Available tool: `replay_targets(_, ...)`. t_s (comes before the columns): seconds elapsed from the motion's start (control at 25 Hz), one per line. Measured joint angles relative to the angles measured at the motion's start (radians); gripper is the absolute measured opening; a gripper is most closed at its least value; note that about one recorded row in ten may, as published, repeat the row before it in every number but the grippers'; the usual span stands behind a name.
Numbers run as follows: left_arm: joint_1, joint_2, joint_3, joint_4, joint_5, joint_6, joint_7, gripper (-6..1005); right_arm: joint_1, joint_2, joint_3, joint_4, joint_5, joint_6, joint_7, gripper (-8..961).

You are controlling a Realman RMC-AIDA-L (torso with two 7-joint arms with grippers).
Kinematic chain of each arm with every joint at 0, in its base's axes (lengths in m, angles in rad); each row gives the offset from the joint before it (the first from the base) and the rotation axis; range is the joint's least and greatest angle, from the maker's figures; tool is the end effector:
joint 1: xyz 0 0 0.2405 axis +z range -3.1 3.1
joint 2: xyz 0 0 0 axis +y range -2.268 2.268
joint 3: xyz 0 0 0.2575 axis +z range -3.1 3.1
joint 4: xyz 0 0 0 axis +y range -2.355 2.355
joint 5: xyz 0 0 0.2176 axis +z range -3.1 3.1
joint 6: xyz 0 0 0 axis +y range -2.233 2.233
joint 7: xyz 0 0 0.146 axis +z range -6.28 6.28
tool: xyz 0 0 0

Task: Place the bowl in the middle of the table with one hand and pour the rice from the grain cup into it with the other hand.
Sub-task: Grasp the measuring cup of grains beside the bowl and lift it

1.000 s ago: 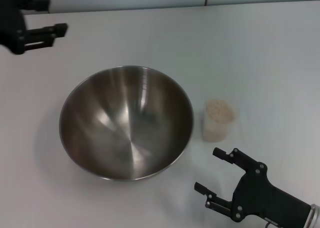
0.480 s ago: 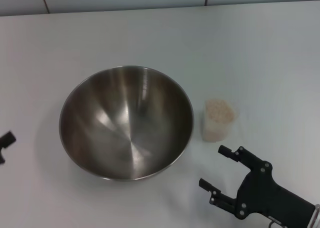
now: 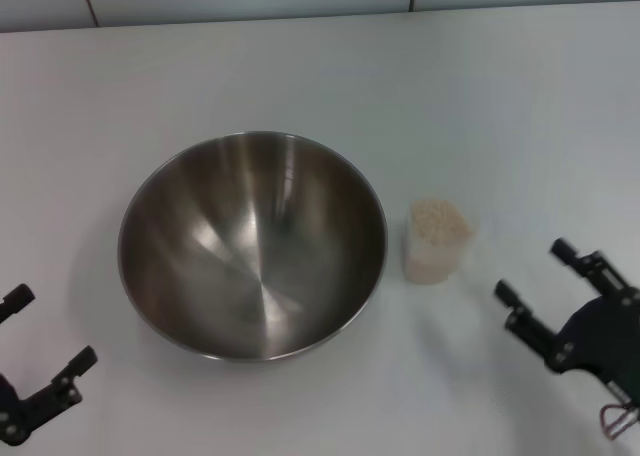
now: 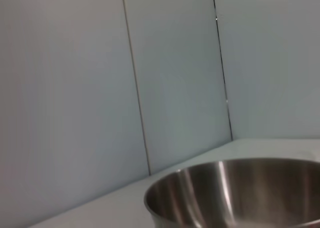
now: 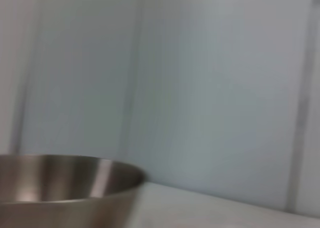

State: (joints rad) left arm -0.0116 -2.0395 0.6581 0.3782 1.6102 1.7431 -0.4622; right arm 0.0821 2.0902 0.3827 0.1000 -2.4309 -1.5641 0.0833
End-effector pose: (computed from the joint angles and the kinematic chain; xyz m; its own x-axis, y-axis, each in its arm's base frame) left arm -0.3733 0.1583 0.0104 0.8081 -0.0593 0.5860 0.3857 -0.6987 -0.6025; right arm 0.3472 0.1666 -0.0651 0.7736 0.0565 -0.6311 -0.5226 -0.5063 -0.6860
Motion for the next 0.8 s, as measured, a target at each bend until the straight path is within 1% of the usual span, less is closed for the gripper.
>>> replay_targets(0.08,-0.004,-0.005,0.005,0.000,0.001,-0.018,-0.001,871,-0.005,0.001,0.060,0.014,0.000,0.026,-0.012,762)
replay_targets(0.28,-0.008,-0.006,0.008,-0.004,0.001,-0.034,-0.006,870,0.006,0.000,0.133,0.030,0.000,0.088,-0.021,762)
replay_targets(0.48,-0.020,-0.006,0.004,-0.015,0.024,-0.044,-0.007,869,0.027,0.000,0.140,0.056,0.000,0.140,-0.045,762)
replay_targets(0.8,-0.027,-0.007,0.006,-0.016,0.025,-0.053,-0.008,868,0.061,0.001,0.132,0.083,-0.005,0.215,-0.059,761)
